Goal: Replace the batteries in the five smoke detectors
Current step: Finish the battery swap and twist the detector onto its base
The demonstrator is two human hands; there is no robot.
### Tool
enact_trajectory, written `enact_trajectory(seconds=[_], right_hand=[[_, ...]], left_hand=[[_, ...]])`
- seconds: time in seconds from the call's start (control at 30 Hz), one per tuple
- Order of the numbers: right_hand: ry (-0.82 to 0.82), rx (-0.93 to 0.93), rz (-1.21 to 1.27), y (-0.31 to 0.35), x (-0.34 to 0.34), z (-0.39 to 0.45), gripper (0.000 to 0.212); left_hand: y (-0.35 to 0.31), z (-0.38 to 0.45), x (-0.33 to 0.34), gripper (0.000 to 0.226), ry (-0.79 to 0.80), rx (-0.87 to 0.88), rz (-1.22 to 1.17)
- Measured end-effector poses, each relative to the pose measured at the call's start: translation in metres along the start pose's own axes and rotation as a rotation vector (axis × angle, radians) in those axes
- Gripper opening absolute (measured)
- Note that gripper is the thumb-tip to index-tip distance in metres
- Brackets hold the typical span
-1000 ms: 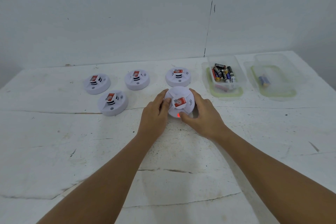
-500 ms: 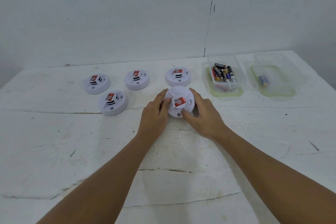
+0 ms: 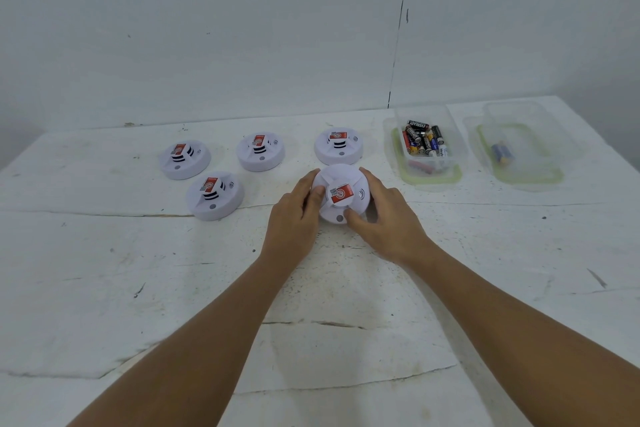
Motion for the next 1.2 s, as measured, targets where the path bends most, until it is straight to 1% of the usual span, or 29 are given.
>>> enact_trajectory(seconds=[0.97, 1.2], right_hand=[[0.001, 0.038, -0.028, -0.011, 0.005, 0.002, 0.05], [-0.001, 0.016, -0.01, -0.009, 0.004, 0.003, 0.048]], left_hand=[[-0.008, -0.002, -0.003, 0.038, -0.011, 0.009, -0.005], [-0.006, -0.002, -0.002, 0.039, -0.009, -0.006, -0.007]])
Point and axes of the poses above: each hand's wrist, its own z-axis towards the middle knuckle, its own x-axis out of the palm, y = z × x, the point moved 9 cm from there along z, towards the middle knuckle, and after that the axes turned 3 degrees about y, right-handed, at the moved point
